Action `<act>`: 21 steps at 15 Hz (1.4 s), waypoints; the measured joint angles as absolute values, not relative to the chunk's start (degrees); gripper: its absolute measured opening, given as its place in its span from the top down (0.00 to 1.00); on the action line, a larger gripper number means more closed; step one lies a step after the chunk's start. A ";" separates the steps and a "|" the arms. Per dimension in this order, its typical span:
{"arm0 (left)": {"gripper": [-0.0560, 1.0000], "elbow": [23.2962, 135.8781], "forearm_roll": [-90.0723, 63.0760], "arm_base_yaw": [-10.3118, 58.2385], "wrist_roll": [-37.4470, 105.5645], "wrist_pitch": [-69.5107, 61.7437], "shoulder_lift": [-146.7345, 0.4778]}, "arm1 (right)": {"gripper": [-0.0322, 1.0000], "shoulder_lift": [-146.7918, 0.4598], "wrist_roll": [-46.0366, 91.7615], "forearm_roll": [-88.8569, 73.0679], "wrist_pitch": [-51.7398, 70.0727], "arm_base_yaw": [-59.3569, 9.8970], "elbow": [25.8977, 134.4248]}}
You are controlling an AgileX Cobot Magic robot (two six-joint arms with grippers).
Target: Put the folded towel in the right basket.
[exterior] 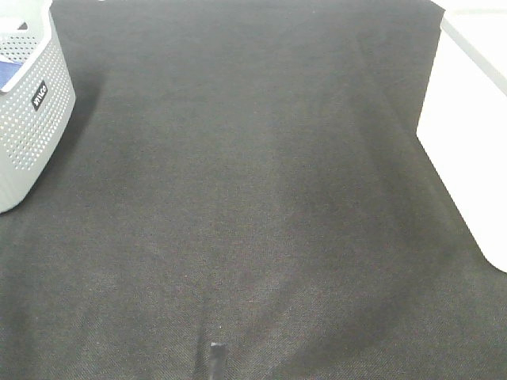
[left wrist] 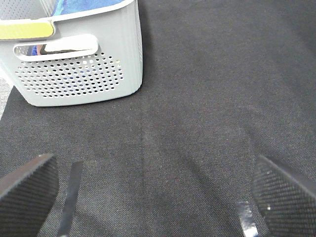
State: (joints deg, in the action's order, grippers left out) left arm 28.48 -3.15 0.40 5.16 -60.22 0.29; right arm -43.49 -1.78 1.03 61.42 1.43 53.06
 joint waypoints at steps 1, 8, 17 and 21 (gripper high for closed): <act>0.01 28.48 -3.15 0.40 5.16 -60.22 0.29 | 0.04 -33.69 -1.72 0.57 61.54 1.43 48.13; 0.01 28.48 -3.15 0.40 5.16 -60.22 0.29 | 0.04 0.17 -1.49 0.00 69.27 1.43 32.20; 0.01 28.48 -3.15 0.40 5.16 -60.22 0.29 | 0.04 -0.06 1.20 -2.01 63.71 1.43 26.24; 0.01 28.48 -3.15 0.40 5.16 -60.22 0.29 | 0.04 -0.06 1.89 -2.64 63.43 1.43 26.07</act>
